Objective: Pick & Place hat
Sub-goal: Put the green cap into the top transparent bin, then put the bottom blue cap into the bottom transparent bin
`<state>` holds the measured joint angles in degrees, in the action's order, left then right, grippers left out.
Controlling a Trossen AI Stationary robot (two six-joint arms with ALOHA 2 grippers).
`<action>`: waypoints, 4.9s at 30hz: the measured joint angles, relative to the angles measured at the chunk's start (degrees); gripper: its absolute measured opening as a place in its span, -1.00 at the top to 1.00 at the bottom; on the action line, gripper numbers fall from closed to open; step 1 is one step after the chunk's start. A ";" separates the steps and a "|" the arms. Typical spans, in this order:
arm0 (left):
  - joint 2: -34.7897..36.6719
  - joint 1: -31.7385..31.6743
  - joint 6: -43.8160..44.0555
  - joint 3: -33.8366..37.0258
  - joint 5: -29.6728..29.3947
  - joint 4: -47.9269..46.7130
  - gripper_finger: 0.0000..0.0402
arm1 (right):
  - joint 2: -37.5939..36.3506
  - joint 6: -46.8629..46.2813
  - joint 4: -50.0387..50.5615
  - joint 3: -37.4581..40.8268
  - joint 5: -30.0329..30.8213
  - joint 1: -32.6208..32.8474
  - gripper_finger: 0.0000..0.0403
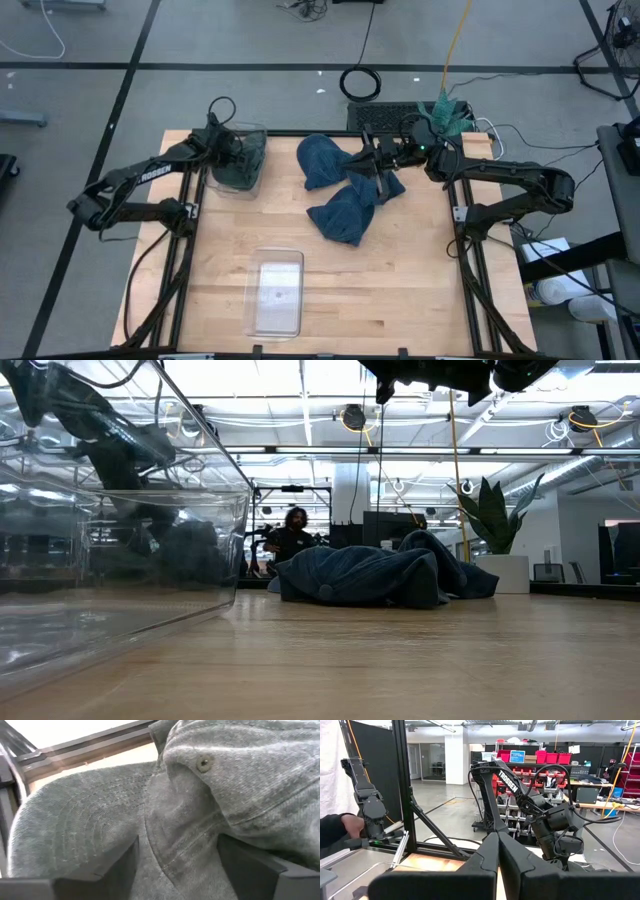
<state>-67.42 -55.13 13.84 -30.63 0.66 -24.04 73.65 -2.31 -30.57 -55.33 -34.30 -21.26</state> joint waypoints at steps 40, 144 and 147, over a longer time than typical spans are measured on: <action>23.28 0.05 1.34 -19.75 11.92 -6.95 -0.04 | 0.00 0.07 0.01 0.00 -0.24 -0.01 1.00; 65.56 60.00 -18.55 7.61 -15.27 9.30 -0.04 | -0.42 -1.10 36.58 24.01 80.93 38.33 -0.23; 65.57 60.00 -18.52 7.61 -15.27 9.30 -0.04 | -0.42 -0.94 32.81 26.69 80.92 37.72 -0.23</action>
<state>-1.85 4.86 -4.69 -23.03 -14.61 -14.74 73.23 -3.25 2.24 -28.64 46.62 16.46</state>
